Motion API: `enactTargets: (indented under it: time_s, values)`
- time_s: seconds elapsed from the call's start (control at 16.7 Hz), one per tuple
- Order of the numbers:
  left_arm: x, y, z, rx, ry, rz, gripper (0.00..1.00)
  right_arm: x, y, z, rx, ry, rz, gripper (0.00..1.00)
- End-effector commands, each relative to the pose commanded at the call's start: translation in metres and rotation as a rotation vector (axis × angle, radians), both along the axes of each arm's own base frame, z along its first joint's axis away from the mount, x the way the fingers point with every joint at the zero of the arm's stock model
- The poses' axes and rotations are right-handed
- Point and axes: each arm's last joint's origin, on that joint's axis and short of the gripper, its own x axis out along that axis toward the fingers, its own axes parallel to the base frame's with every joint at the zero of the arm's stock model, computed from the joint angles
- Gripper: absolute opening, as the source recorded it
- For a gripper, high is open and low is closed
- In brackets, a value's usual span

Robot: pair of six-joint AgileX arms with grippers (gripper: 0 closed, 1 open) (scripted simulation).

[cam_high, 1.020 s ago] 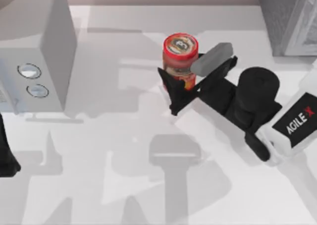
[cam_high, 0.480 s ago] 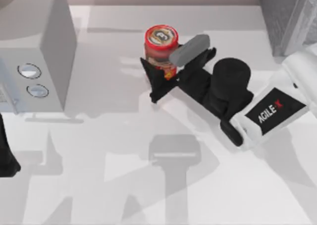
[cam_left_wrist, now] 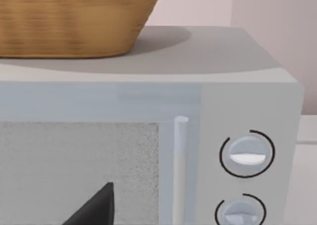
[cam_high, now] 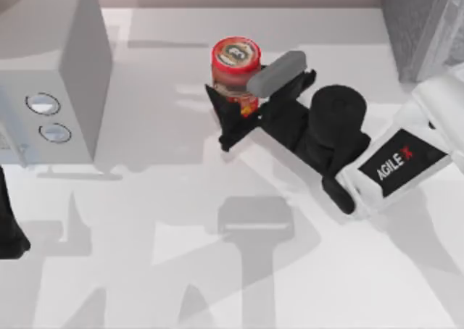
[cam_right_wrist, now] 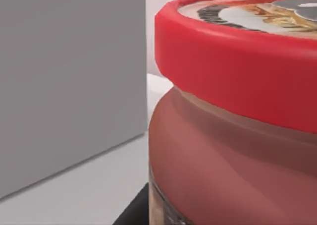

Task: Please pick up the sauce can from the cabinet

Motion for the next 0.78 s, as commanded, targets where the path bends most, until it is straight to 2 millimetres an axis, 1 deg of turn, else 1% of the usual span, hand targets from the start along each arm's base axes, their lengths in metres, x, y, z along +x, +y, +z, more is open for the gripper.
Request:
enactTargets:
  time_s: [0.42, 0.48, 0.78]
  values:
    - [0.0000, 0.0000, 0.0000, 0.000, 0.000, 0.000, 1.00, 0.0000, 0.0000, 0.0000, 0.000, 0.000, 0.000, 0.98]
    - [0.0000, 0.0000, 0.0000, 0.000, 0.000, 0.000, 1.00, 0.0000, 0.0000, 0.0000, 0.000, 0.000, 0.000, 1.00]
    - [0.0000, 0.0000, 0.0000, 0.000, 0.000, 0.000, 1.00, 0.0000, 0.0000, 0.0000, 0.000, 0.000, 0.000, 1.00]
